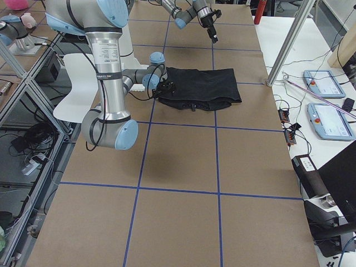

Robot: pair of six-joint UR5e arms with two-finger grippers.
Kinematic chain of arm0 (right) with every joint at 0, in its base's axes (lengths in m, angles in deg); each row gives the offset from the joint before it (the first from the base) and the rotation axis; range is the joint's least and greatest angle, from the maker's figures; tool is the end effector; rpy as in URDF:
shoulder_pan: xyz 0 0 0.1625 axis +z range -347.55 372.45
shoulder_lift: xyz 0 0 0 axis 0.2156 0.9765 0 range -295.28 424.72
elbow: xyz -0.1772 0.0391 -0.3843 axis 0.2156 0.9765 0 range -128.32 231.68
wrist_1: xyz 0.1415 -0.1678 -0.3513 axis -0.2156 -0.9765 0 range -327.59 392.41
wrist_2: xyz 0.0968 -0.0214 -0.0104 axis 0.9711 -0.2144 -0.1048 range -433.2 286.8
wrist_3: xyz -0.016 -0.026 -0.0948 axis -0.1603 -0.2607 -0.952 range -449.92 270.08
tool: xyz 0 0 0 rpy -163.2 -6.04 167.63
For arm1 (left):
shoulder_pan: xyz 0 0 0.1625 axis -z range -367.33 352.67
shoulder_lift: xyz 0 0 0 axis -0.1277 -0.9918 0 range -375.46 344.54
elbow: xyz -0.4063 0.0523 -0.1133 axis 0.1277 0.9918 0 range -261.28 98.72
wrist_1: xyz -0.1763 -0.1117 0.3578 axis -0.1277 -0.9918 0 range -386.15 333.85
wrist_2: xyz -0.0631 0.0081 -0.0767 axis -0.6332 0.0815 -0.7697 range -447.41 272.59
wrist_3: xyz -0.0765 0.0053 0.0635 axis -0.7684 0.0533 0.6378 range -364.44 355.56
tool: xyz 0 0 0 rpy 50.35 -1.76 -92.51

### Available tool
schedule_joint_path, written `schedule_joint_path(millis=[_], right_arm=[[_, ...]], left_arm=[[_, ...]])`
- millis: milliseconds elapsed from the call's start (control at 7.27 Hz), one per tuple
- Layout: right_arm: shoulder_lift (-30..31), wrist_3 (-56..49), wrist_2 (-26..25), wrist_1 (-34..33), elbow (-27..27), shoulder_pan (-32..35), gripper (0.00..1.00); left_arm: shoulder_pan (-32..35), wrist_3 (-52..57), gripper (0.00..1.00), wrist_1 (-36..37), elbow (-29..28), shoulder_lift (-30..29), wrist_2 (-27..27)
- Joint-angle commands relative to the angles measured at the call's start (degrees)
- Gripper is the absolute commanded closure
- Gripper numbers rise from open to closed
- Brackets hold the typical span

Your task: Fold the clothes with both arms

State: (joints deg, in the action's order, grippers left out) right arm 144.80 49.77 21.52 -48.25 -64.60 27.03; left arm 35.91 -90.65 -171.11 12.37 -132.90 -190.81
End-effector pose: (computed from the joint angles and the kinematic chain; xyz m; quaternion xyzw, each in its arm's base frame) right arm -0.4817 -0.2547 0.3479 -0.1528 -0.3572 0.4766 0.7886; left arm 0.3871 -0.5155 0.2444 0.1921 0.6554 -0.1702 0.7103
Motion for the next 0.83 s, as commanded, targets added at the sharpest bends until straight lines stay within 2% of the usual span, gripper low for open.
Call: schedule_joint_path(millis=[0, 688], right_arm=[[0.1, -0.4, -1.3, -0.1, -0.4, -2.5, 0.09], [-0.7, -2.1, -3.2, -0.3, 0.8, -3.0, 0.15]], left_arm=[[-0.2, -0.1, 0.0, 0.0, 1.4, 0.9, 0.2], [-0.5, -0.1, 0.0, 0.0, 2.1, 2.2, 1.4]])
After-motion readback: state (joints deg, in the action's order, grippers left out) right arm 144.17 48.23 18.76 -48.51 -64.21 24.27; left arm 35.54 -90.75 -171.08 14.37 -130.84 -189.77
